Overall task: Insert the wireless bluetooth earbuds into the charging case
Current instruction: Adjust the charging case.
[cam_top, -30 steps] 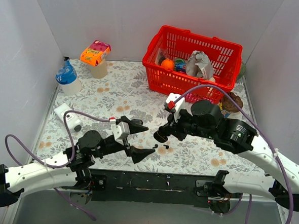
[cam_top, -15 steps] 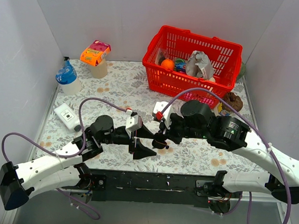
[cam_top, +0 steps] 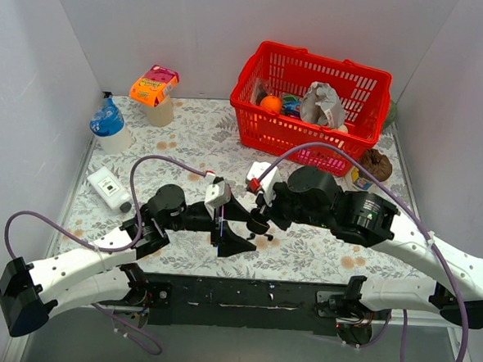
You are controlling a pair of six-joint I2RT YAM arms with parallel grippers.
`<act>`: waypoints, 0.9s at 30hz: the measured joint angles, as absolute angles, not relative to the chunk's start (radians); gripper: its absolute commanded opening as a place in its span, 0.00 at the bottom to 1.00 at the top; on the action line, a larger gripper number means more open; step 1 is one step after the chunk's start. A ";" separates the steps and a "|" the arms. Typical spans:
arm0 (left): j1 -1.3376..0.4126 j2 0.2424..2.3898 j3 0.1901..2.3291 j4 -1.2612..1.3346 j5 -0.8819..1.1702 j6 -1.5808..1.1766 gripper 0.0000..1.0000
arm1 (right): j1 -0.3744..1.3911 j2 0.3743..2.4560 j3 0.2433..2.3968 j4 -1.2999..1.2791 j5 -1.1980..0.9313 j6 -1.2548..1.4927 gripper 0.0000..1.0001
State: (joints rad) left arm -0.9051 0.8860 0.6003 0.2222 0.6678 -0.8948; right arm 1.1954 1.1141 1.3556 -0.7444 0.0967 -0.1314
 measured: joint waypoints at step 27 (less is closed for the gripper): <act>-0.905 0.983 0.739 0.110 0.425 -1.010 0.98 | 1.198 1.069 1.346 -0.731 0.245 -0.097 0.01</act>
State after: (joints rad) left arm -0.9051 0.9829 0.7395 0.1097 0.4248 -1.0103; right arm 1.1984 1.0687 1.3460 -0.7307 0.2451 -0.0971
